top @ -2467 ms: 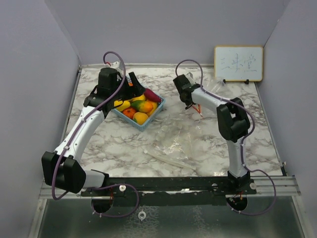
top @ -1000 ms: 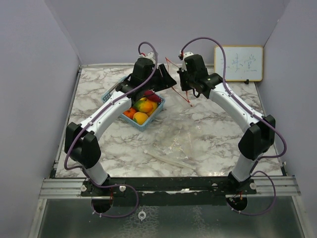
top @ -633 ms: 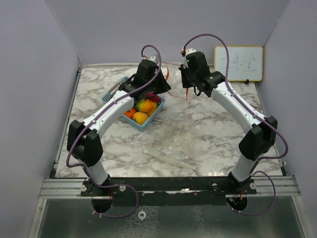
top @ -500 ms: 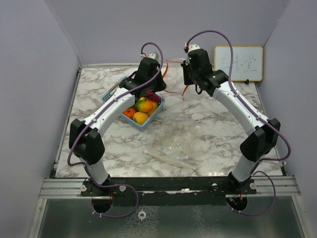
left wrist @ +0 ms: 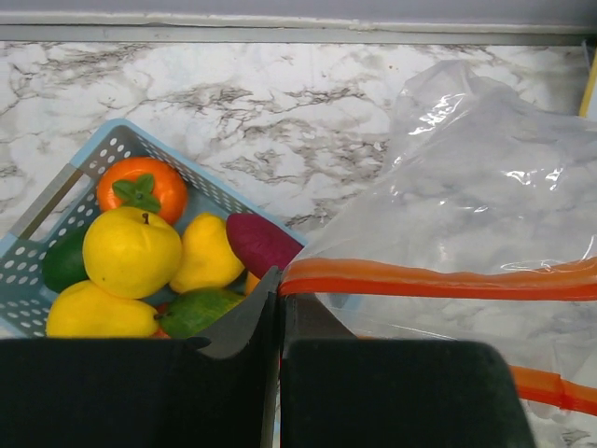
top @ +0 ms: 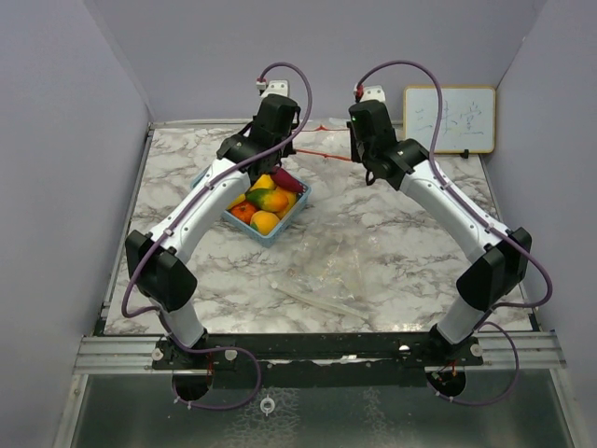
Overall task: Place the food in the zip-top bag and seal the zipper
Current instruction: Open the zipper of the food storage bag.
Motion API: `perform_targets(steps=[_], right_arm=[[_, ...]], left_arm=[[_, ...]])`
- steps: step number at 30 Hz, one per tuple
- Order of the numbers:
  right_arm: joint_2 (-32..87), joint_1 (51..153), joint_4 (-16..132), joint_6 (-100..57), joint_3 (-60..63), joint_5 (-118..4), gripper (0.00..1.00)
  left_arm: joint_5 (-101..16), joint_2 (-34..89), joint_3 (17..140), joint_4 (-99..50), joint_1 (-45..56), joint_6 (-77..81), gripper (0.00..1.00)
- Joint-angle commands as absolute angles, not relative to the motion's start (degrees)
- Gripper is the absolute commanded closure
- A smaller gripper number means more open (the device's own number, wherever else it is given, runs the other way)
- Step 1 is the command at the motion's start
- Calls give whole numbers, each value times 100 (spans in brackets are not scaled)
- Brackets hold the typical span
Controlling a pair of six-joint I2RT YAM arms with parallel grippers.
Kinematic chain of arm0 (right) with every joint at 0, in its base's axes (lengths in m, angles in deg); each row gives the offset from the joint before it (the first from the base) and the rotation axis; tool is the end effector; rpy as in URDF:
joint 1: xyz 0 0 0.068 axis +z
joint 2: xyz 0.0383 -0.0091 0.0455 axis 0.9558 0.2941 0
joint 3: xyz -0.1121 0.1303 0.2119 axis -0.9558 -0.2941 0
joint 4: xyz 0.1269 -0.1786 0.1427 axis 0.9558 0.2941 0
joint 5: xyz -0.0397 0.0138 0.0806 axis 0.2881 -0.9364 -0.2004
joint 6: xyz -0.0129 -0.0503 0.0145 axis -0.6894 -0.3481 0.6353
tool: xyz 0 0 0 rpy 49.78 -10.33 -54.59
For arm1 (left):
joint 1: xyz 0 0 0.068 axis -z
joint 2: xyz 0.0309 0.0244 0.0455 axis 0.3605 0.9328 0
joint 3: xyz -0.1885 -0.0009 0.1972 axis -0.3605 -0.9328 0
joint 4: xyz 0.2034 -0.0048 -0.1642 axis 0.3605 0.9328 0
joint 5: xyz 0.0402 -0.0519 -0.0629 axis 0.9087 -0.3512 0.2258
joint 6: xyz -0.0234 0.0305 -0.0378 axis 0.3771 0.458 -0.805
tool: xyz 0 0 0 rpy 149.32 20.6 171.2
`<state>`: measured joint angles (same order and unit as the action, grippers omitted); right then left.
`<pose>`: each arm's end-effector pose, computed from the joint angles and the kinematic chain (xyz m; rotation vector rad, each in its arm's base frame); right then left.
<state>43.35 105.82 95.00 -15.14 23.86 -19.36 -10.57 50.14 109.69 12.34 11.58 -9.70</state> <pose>0.3281 0.1911 0.3792 -0.0726 2.1046 -0.1010 0.3359 -0.1987 0.4036 -0.0871 2.0452 -0.1817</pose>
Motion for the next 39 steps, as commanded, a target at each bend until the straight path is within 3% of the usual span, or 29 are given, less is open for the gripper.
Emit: perform_targets(steps=[1,7,15,25,33,39], right_arm=[[4215,10348,9824,-1894,2573,-1570,93],[4316,10348,9383,-2305,2917,-5328,55],[4032,10347,9042,-2336,3303,-6224,15],[3663,10296,8486,-1556,3477,-6670,11],[4754,10308,8131,-487,4195,-7029,18],[5220,10465,8392,-267,4666,-6668,18]], left_arm=[[606,4640,10692,1683,730,-322,100],[101,4405,10298,1193,726,-442,100],[364,4327,10384,1011,675,-349,100],[354,3924,10734,1055,176,-238,100],[-1290,3679,10460,723,192,-1121,100],[-1737,3910,10306,698,322,-1548,100]])
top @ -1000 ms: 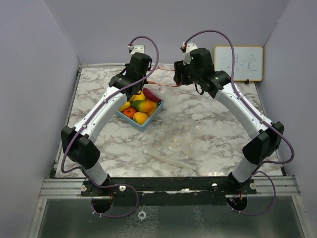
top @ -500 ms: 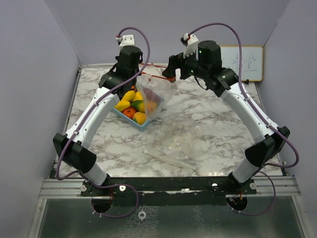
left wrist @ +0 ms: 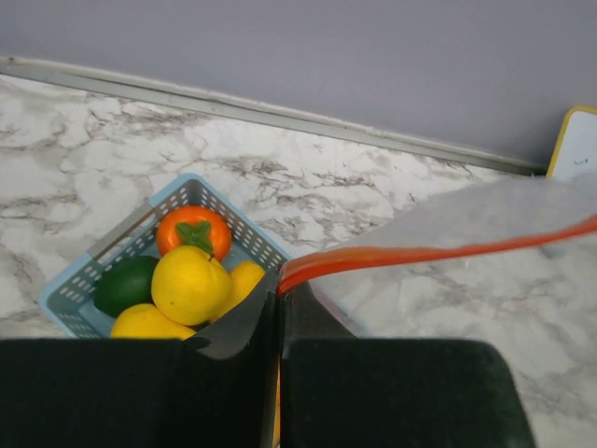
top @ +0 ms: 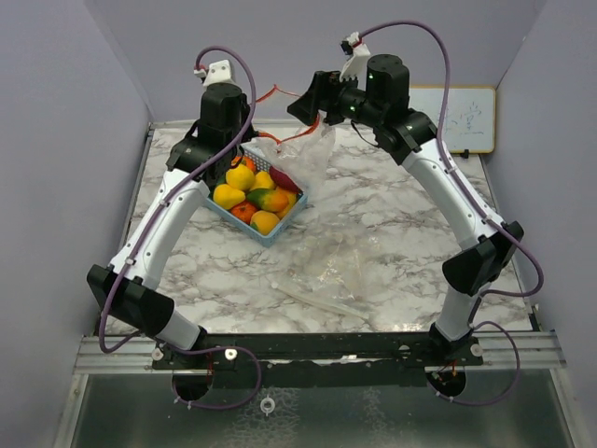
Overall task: Place the food in the zip-top bag and seal the zipper
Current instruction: Open the zipper of the food storage bag, then move the bin to the center of the board.
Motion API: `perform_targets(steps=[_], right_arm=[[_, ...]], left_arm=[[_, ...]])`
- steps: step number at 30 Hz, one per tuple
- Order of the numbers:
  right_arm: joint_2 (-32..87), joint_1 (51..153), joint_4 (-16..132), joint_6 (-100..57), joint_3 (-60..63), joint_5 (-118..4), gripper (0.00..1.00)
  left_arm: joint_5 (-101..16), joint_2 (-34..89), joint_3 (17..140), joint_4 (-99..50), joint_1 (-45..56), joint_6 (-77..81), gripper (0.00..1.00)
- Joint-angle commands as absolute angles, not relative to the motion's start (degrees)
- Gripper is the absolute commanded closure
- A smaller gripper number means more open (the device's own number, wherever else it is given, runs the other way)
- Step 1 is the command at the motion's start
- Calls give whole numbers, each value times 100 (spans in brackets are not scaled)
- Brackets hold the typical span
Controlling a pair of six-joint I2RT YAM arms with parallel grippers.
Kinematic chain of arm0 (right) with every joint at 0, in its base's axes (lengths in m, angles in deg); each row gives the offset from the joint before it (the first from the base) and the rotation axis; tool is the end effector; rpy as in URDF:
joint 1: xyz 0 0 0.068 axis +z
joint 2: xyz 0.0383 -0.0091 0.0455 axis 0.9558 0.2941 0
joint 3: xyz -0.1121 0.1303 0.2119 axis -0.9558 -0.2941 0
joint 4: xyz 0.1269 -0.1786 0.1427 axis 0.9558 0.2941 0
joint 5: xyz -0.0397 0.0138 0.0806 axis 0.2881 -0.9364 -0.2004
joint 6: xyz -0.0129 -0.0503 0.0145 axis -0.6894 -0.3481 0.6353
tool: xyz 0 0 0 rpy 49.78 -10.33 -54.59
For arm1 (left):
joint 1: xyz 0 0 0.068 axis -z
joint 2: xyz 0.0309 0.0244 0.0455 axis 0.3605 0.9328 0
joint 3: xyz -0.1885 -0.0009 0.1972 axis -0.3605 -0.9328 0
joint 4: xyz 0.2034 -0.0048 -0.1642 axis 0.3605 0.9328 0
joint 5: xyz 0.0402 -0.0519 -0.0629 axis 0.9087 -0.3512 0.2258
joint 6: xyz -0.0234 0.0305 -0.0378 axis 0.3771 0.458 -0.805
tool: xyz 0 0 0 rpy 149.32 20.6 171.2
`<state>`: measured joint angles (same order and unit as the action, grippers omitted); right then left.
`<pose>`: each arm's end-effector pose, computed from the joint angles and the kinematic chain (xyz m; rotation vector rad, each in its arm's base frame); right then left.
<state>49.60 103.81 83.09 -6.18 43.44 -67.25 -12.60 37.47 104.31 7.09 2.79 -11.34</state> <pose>0.3440 0.2185 0.4701 -0.3730 1.8104 0.9338 0.3063 -0.1215 0.4566 -0.2821 1.8346 -0.2450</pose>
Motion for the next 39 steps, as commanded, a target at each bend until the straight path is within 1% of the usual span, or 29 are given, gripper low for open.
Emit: perform_targets(steps=[1,3,7,9,13,17,19,23,29,32,34,37,39], right_arm=[[5255,10520,8446,-276,4668,-6527,18],[5323,10604,8538,-235,4652,-6392,18],[5230,10629,8167,-19,4441,-6900,17],[5110,10630,8128,-37,4442,-6900,16],[4879,10629,8545,-390,4574,-6363,13],[4385,10593,8675,-664,4191,-5268,12],[4209,10498,8666,-681,3975,-4918,12],[4127,10256,8731,-604,3763,-4599,12],[4640,10203,8867,-734,3290,-4654,17],[5015,10208,8597,-1011,2909,-5025,19],[5309,10220,8395,-1172,2755,-5443,22],[5836,10298,8340,-1321,2849,-5786,24],[6171,10386,8430,-1434,3004,-5762,26]], left_arm=[[-1800,3938,10306,657,341,-1589,100],[-1872,4027,10361,603,393,-1628,100],[-1792,4302,10583,705,479,-1543,100],[-1592,4388,10580,799,480,-1484,100],[-1093,4364,10477,941,473,-1305,100],[-437,4227,10744,1142,403,-908,100],[3,4140,10930,1294,315,-785,100],[677,3843,11100,1459,76,-645,100],[1174,3307,11017,1394,-77,-445,100],[1221,3118,10982,1399,-91,-390,100],[1260,3011,10940,1400,-95,-355,100],[1385,2890,10803,1378,-98,-260,100],[1475,2818,10680,1338,-95,-191,100]])
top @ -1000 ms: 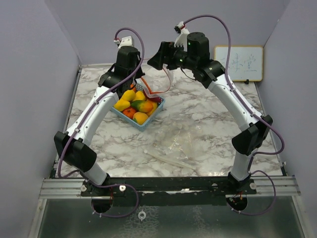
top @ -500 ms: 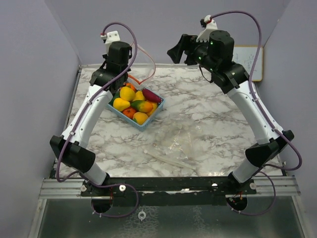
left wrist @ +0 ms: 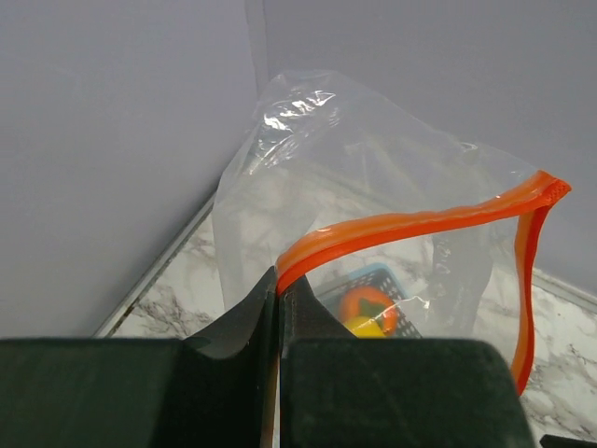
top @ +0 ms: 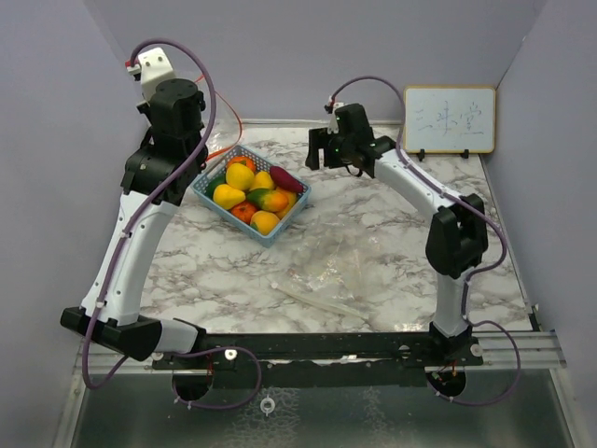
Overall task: Place the food in the zip-top bag and seal the zipper
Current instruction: Move the bin to the center of the board.
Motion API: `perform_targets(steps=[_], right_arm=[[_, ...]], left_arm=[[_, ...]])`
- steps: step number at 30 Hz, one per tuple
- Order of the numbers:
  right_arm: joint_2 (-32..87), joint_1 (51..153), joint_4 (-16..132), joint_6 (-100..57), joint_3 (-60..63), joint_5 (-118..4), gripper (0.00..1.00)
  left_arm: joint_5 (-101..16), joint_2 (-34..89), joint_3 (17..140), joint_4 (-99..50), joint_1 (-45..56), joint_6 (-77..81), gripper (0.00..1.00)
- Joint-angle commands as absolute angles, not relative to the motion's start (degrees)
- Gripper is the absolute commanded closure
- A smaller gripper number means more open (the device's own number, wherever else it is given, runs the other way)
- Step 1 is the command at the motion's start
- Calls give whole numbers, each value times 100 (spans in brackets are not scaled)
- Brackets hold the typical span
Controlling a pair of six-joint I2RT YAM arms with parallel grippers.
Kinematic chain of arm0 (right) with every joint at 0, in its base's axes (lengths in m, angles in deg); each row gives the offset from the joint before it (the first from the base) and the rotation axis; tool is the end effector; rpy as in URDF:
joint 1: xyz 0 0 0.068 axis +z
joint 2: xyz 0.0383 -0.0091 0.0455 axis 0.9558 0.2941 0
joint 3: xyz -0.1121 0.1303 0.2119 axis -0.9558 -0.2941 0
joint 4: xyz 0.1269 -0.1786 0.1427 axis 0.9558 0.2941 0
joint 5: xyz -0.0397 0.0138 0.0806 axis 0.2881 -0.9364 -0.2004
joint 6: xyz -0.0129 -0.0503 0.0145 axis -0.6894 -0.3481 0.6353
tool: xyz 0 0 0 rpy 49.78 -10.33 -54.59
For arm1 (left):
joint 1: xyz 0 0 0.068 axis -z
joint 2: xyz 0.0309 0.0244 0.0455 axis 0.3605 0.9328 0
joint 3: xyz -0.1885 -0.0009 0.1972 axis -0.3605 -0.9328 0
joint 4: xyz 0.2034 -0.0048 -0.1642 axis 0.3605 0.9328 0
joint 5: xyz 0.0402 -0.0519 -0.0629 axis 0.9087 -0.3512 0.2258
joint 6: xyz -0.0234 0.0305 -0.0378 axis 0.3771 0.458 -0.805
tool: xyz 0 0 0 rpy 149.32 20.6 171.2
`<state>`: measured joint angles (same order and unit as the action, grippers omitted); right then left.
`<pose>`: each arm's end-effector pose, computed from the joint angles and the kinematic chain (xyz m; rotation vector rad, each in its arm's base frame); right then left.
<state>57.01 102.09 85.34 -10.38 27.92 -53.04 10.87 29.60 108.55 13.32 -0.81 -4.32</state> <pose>0.3933 0.2222 0.3202 -0.2520 2.2338 0.5215 0.2524 -0.0666 0.5087 -0.5242 1.6314 0.1964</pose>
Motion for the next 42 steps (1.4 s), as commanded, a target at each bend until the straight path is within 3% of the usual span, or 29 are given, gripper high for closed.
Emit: perform_targets(steps=[1,12,16,29,32,36,39,42], right_arm=[[6302,10418,8484,-1468,3057,-5713,26],[6735,10445,8587,-1620,2786,-5334,27],[6974,10483,8673,-1675,2926,-4936,37],[7369,10634,8593,-1966,3047,-4732,39],[7464,10639,8596,-1952,3030,-4662,52],[7539,10639,8776,-1567,3072,-3922,85],[7379,10607,8903,-1352,2959,-2864,95],[7098,10310,8987,-1161,2707,-2287,98]], left_arm=[[1496,2787,10617,1312,-97,-151,100],[1476,2603,10187,1209,-126,-121,100],[1465,2587,10241,1232,-127,-137,100],[1486,2607,10277,1204,-133,-87,100],[1469,2634,10286,1193,-137,-85,100],[1408,2684,10392,1225,-138,-119,100],[1383,2688,10467,1247,-132,-150,100],[1310,2690,10505,1276,-137,-239,100]])
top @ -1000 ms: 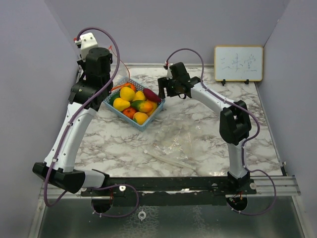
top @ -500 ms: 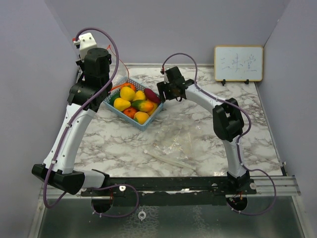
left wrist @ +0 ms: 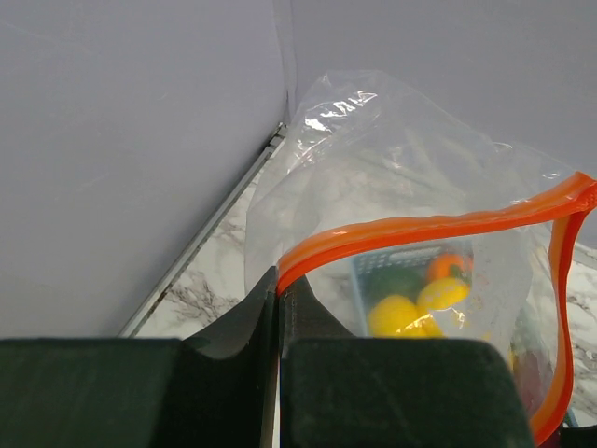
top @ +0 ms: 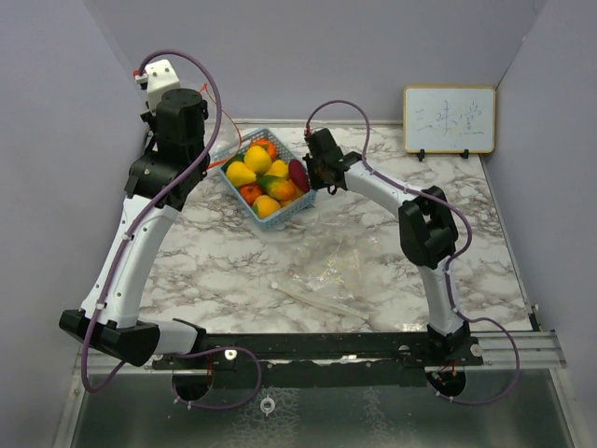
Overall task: Place the food in the zip-top bag and seal the zipper
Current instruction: Move the bin to the center of the board.
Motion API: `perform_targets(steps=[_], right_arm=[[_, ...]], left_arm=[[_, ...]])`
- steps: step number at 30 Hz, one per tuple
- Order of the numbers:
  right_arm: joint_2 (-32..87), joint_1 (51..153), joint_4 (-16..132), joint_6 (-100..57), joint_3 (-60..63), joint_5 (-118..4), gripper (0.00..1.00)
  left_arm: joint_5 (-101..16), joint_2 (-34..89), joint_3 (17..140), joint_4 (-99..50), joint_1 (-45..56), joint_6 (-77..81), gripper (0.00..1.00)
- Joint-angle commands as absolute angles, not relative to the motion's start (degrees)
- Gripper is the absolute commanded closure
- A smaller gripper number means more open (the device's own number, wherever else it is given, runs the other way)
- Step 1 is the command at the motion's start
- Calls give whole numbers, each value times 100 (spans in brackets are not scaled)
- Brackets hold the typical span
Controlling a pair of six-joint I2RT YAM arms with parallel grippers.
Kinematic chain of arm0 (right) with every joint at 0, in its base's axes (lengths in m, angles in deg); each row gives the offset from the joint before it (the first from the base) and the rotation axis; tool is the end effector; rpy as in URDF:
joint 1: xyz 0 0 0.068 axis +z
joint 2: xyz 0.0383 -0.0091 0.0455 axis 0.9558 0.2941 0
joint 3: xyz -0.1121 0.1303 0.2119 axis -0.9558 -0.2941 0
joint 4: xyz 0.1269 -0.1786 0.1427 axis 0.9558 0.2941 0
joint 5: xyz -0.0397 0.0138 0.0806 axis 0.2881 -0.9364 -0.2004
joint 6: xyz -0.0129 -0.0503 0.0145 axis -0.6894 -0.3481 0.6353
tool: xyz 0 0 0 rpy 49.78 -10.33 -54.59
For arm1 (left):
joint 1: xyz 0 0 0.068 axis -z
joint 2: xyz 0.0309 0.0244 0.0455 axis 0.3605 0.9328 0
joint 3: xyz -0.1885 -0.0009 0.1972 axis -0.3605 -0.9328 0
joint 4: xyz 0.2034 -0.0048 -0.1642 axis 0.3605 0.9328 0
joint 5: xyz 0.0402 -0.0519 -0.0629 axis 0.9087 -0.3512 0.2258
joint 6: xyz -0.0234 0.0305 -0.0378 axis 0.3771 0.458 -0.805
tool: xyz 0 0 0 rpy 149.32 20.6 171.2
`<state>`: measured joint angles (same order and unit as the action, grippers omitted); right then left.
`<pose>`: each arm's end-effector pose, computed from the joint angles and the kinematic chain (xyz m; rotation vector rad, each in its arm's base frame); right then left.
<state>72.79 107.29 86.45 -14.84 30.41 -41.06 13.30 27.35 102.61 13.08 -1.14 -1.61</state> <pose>0.4117 0.2754 0.2077 -0.3763 2.4173 0.1920 0.2505 -0.0632 0.4877 -0.5000 1.6806 0.3057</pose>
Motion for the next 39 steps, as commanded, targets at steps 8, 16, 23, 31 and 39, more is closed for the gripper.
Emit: perform_targets(steps=[8,16,23,31,39], right_arm=[[5872,9317,8582,-1433,984,-2303,98],[4844,9300,8554,-1522,-544,-2379,98],[4167,9300,8888,-1318,-987,-2630,97],[3711,9302,9102,-1507,-672,-2981,46],[3344,9302,8977,-1841,127,-4258,36]], left_arm=[[822,2710,10422,1401,-131,-695,100],[-123,2888,10273,1379,-129,-1331,100],[-1238,3070,9679,1078,-131,-2074,100],[-1773,3229,8632,573,-127,-2400,100],[-2281,3616,8579,545,-36,-2571,100]])
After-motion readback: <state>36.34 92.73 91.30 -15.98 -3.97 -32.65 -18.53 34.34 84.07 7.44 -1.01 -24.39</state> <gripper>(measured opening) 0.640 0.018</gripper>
